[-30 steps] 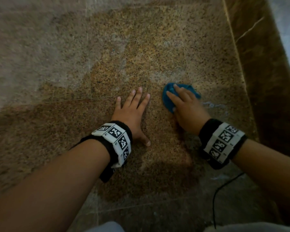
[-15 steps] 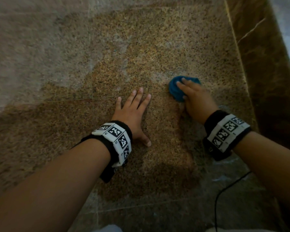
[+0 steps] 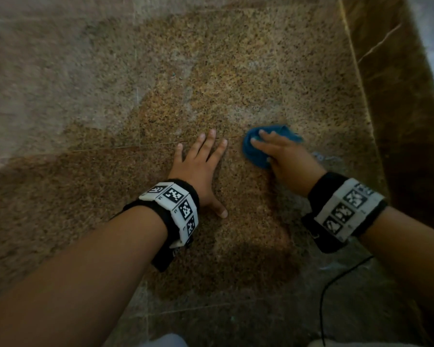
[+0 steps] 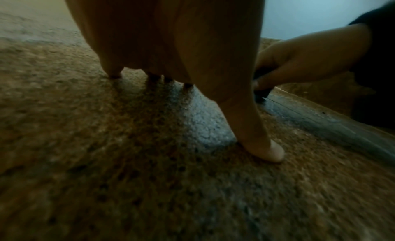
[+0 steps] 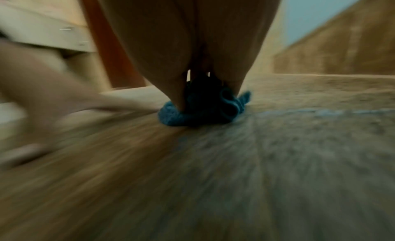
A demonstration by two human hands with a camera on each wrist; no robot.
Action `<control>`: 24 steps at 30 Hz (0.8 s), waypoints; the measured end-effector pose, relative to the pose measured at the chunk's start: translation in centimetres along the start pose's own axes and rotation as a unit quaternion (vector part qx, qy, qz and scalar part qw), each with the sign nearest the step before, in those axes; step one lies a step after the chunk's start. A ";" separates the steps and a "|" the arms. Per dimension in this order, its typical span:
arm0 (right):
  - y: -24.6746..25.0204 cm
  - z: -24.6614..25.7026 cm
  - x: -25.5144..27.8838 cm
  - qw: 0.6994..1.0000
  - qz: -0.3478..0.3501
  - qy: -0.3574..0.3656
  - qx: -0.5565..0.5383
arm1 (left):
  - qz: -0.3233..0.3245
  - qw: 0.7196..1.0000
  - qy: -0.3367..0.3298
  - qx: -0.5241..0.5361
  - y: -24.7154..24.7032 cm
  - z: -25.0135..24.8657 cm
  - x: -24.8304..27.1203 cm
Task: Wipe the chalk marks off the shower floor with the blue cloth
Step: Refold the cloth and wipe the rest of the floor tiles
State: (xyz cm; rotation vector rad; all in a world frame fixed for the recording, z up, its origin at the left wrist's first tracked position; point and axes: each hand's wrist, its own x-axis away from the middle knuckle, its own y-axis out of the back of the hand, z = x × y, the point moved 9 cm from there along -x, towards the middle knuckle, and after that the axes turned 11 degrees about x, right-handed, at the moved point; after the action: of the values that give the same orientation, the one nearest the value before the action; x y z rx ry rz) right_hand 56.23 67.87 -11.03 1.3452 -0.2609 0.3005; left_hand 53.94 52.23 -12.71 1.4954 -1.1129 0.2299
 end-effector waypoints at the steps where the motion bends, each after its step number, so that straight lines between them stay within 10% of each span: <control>1: -0.9 1.4 0.9 0.999 0.010 0.046 0.003 | -0.001 1.000 0.000 0.001 0.0 0.0 0.0; 5: -1.7 2.6 2.8 0.992 0.023 0.128 0.004 | -0.003 1.000 -0.002 0.005 -0.3 0.0 -0.1; 11: 1.5 -4.1 0.5 0.998 -0.034 -0.037 -0.038 | -0.007 1.000 -0.005 0.005 0.1 0.1 0.1; 18: -1.4 0.9 5.1 0.989 -0.012 0.133 -0.064 | -0.005 1.000 0.000 0.003 -0.4 0.0 0.0; 22: 0.5 -4.9 1.9 0.995 -0.066 -0.015 -0.074 | -0.009 1.000 0.003 0.000 0.0 0.1 0.1; 24: -0.4 -2.4 3.8 0.995 -0.070 0.030 -0.060 | -0.008 1.000 0.003 0.000 0.1 0.1 0.1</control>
State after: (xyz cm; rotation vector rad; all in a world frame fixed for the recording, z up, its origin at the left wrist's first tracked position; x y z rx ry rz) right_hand 59.88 70.35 -10.51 1.2268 -0.1317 0.2036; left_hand 53.86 52.12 -12.60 1.5019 -1.0948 0.2224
